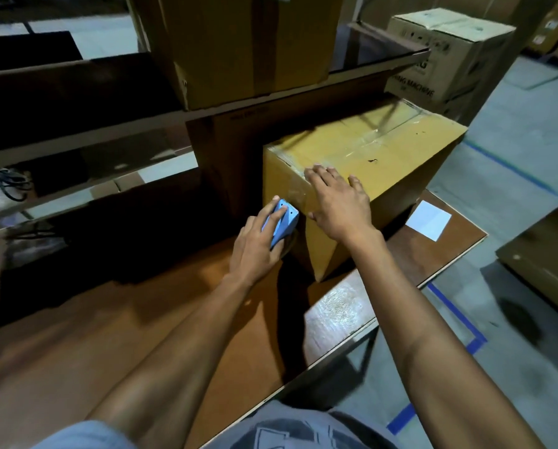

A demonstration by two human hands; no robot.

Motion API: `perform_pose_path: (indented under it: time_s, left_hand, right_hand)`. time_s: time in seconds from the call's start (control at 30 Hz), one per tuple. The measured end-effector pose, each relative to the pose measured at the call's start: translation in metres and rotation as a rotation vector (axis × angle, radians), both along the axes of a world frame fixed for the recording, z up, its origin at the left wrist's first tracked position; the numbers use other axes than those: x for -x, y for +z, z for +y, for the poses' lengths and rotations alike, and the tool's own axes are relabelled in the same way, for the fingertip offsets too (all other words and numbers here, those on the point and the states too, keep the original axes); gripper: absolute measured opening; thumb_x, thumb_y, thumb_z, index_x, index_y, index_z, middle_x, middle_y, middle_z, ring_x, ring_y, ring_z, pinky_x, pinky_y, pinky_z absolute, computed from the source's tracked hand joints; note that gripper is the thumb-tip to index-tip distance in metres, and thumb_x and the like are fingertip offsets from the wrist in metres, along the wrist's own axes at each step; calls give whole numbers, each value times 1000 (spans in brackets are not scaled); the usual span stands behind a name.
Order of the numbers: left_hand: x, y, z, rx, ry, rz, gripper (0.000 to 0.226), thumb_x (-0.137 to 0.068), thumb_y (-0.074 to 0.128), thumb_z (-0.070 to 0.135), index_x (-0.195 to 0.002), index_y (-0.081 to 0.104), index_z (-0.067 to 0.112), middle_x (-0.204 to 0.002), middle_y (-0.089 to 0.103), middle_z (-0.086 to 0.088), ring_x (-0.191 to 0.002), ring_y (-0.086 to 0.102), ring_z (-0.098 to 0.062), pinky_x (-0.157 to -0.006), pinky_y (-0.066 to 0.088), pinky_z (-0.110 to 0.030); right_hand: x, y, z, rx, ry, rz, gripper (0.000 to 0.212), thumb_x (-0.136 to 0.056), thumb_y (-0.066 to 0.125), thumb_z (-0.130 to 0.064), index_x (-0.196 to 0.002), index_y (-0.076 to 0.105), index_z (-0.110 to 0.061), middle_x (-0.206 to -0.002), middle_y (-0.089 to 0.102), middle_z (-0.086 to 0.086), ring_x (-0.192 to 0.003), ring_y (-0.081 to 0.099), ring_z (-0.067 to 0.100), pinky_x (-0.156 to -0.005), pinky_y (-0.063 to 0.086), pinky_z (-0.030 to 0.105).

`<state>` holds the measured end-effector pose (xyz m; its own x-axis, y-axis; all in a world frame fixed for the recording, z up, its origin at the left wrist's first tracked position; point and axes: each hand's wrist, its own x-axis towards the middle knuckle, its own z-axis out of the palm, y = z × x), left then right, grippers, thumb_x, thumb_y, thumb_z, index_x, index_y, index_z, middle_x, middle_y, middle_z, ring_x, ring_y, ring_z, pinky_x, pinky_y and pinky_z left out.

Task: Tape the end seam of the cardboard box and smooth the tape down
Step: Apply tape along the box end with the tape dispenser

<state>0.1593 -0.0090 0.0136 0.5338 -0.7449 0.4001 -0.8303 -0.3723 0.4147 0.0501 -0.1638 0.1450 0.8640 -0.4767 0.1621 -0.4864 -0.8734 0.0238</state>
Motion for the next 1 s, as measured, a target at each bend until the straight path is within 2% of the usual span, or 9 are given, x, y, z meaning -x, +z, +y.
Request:
perform_pose_path:
  time_s: [0.13, 0.27, 0.37, 0.43, 0.57, 0.73, 1.0]
  left_hand:
    - [6, -3, -3, 1, -18, -44, 88, -89, 77, 21, -168, 38, 24, -179, 27, 6, -125, 58, -31, -102, 56, -48]
    - [7, -4, -8, 19, -29, -27, 91, -87, 75, 12, -169, 38, 23, -178, 31, 3, -134, 55, -32, -105, 55, -47]
    - [6, -5, -10, 24, -40, -8, 92, -86, 74, 10, -170, 36, 22, -178, 32, 1, -138, 54, -31, -108, 54, -48]
    - [7, -7, -10, 37, -45, -2, 89, -89, 74, 12, -170, 37, 23, -178, 32, 2, -134, 57, -31, -106, 54, -47]
    - [5, -12, -11, 53, -48, 10, 84, -96, 72, 19, -170, 36, 25, -179, 29, 5, -130, 60, -30, -103, 56, -47]
    - [2, -15, -12, 47, -59, 2, 85, -93, 68, 15, -171, 35, 24, -181, 25, 6, -123, 63, -31, -102, 55, -49]
    - [2, -22, -12, 82, -70, -14, 86, -86, 68, 3, -167, 44, 17, -179, 31, 0, -108, 64, -33, -101, 54, -41]
  right_hand:
    - [4, 5, 2, -38, -19, -32, 84, -88, 83, -28, -158, 36, -28, -167, 37, -3, -157, 34, 22, -127, 23, 56]
    - [-4, 8, 6, -39, -47, -63, 69, -86, 81, -45, -144, 46, -29, -153, 50, -4, -143, 50, 22, -120, 33, 56]
    - [-11, 8, 6, -7, -88, -70, 70, -81, 83, -54, -136, 47, -29, -142, 54, 1, -130, 60, 25, -108, 40, 51]
    - [-15, 6, 6, 25, -121, -38, 80, -79, 82, -59, -141, 44, -24, -145, 53, 4, -134, 57, 26, -104, 40, 49]
    - [-24, 5, 6, 99, -179, 54, 107, -79, 77, -68, -159, 31, -15, -164, 40, 8, -152, 39, 27, -107, 38, 51]
    - [-31, 5, 7, 92, -232, 97, 114, -80, 76, -70, -164, 26, -12, -170, 34, 8, -158, 32, 25, -112, 36, 52]
    - [-35, 1, 12, 118, -274, 117, 120, -79, 79, -67, -166, 20, -10, -172, 30, 8, -160, 29, 26, -112, 37, 52]
